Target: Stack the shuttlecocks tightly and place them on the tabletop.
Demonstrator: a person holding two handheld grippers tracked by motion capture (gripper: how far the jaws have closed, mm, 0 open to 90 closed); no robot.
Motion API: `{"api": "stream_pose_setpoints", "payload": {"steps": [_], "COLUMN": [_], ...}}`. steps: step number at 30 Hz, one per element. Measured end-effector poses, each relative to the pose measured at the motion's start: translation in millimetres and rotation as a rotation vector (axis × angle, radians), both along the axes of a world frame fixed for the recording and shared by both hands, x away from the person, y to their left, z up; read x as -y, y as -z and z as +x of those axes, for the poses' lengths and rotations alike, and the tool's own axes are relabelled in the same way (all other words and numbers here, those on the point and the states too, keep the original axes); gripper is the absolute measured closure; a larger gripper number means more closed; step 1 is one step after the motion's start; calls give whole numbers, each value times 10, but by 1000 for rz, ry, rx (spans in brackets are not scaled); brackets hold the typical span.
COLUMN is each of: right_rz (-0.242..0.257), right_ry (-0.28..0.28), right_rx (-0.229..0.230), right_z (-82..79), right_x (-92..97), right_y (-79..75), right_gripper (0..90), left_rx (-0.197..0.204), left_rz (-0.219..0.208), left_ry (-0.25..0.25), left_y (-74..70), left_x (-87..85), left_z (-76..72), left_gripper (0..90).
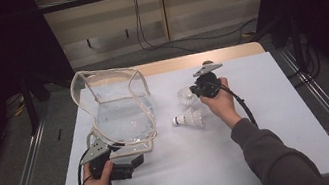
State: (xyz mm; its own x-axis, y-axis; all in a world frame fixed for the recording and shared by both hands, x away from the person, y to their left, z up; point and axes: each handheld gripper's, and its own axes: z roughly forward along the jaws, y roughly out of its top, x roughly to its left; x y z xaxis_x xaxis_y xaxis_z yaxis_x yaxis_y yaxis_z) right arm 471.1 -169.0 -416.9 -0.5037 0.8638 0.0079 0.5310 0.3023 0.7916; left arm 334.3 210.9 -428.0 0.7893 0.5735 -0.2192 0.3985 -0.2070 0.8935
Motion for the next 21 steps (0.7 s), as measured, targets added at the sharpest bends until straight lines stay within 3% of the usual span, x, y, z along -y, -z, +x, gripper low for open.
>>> {"api": "stream_pose_setpoints", "payload": {"steps": [21], "right_rz": [44], "right_ry": [19], "right_rx": [12], "right_z": [-94], "right_x": [189], "right_y": [-96], "right_gripper": [900], "left_rx": [4], "left_rz": [-8], "left_ry": [-2], "left_y": [-5], "left_x": [2], "left_z": [-7], "left_gripper": [34]}}
